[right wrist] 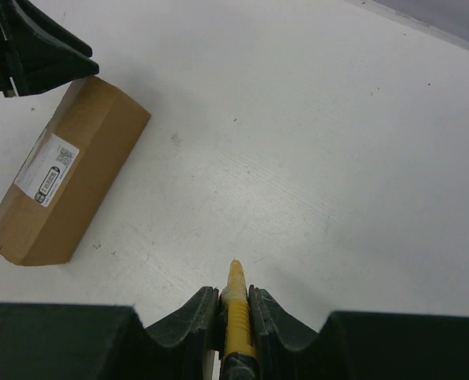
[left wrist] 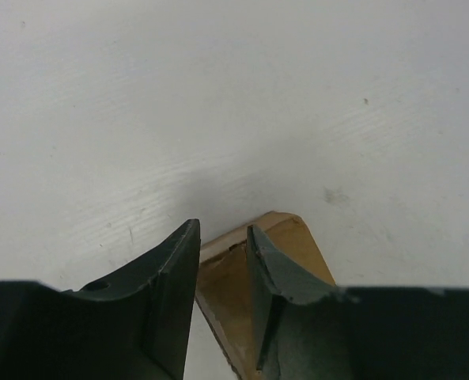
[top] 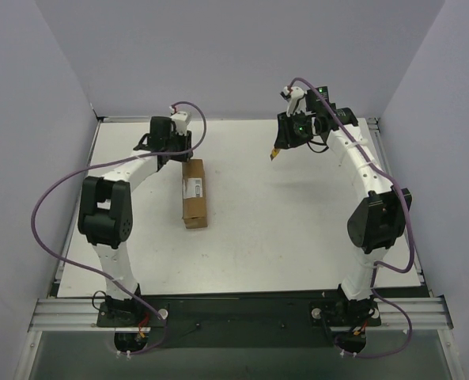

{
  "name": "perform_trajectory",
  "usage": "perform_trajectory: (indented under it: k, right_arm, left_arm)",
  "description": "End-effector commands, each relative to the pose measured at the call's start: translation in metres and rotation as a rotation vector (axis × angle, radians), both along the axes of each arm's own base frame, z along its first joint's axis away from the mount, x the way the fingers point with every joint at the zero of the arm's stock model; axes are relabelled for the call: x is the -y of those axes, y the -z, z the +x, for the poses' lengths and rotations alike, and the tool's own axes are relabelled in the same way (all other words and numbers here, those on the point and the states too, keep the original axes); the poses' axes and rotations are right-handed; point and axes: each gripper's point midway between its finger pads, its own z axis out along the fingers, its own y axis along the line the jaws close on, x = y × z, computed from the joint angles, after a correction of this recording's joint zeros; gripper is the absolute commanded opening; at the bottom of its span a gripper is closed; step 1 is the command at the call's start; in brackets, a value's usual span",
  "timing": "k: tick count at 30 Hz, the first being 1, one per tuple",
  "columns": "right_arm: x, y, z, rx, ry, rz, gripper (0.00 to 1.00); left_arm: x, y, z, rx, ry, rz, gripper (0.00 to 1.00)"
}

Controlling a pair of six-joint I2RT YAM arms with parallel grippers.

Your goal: Unpack the express box

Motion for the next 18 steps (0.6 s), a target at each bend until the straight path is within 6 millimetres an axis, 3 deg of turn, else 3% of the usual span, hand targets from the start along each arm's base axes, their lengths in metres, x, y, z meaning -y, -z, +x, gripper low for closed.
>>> perform_trajectory:
  k: [1,3,4,5,6,7,8,12,14,17,18]
  right_arm:
    - [0.005,-0.009,-0.011,0.013,-0.026,0.002,0.0]
    - [0.007,-0.009,-0.011,0.014,-0.02,0.001,0.0]
    - [0.006,-0.01,-0.011,0.013,-0.019,0.002,0.0]
    - [0.006,-0.01,-0.011,0.011,-0.014,0.005,0.0]
    - [0.004,-0.011,-0.012,0.011,-0.018,0.008,0.0]
    - [0.003,-0.011,-0.011,0.012,-0.018,0.009,0.0]
    - [0.001,-0.012,-0.011,0.012,-0.019,0.011,0.0]
    - [-0.004,-0.012,-0.009,0.011,-0.026,0.016,0.0]
    - [-0.006,-0.011,-0.009,0.009,-0.03,0.017,0.0]
    - [-0.01,-0.009,-0.008,0.004,-0.036,0.02,0.0]
    - [-0.011,-0.009,-0.008,0.003,-0.035,0.022,0.0]
  left_arm:
    - [-0.006,-0.084,-0.022,0.113,-0.039,-0.114,0.44]
    - [-0.029,-0.104,-0.03,0.169,-0.056,-0.05,0.45]
    - [-0.047,-0.092,-0.038,0.136,-0.06,-0.009,0.42]
    - [-0.057,-0.087,-0.044,0.125,-0.047,0.019,0.21]
    - [-0.067,-0.084,-0.051,0.128,-0.014,0.064,0.09]
    - [-0.079,-0.066,-0.064,0.068,0.007,0.055,0.0]
    - [-0.084,-0.056,-0.074,0.033,0.02,0.054,0.0]
    - [-0.067,-0.024,-0.122,-0.05,0.204,0.026,0.0]
    - [-0.048,-0.011,-0.148,-0.08,0.323,-0.043,0.0]
    - [-0.035,-0.006,-0.161,-0.068,0.431,-0.054,0.0]
    - [-0.02,-0.005,-0.163,-0.063,0.493,-0.038,0.0]
